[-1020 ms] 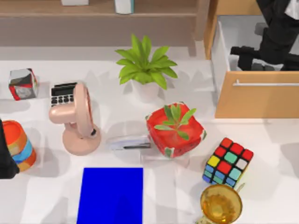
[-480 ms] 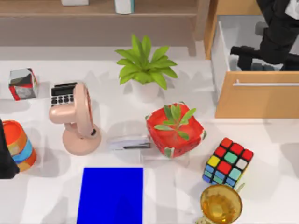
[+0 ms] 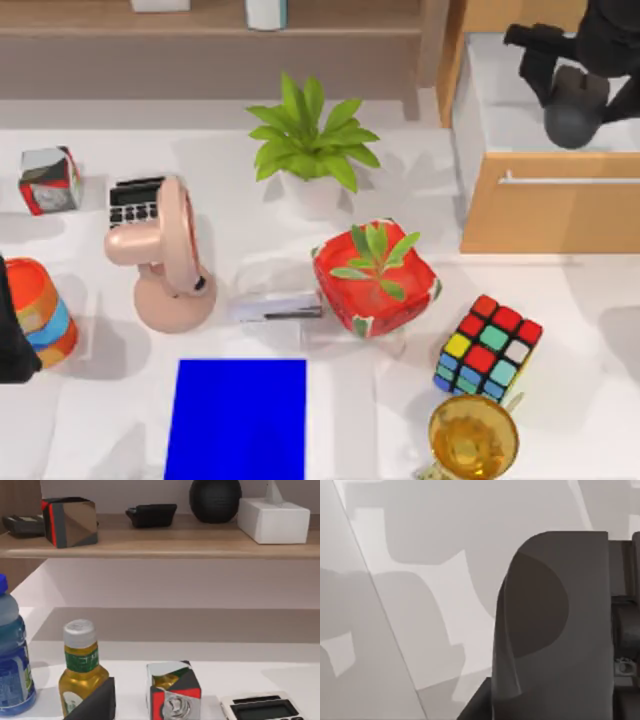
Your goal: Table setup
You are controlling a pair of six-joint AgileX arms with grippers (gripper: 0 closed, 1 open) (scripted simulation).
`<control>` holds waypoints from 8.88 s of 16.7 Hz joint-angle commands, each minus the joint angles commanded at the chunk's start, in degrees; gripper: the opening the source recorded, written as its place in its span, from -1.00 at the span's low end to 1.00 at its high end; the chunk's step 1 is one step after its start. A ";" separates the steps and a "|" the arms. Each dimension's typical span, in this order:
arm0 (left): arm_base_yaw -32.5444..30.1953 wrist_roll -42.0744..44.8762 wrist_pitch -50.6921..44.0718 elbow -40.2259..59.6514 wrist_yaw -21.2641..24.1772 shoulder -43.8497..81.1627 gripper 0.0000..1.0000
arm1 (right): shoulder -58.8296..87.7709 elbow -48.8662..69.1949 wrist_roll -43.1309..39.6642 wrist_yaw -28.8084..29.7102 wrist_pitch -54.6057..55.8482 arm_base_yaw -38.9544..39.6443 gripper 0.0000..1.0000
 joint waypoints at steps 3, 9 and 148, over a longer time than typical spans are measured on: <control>0.00 0.00 0.00 0.00 0.00 0.00 1.00 | -5.06 0.93 4.47 -0.69 -0.23 5.86 -1.00; 0.00 0.00 0.00 0.00 0.00 0.00 1.00 | -8.85 -0.06 14.51 -3.47 -0.94 25.18 -1.00; 0.00 0.00 0.00 0.00 0.00 0.00 1.00 | -13.85 -100.92 -120.24 15.13 162.73 7.01 -0.66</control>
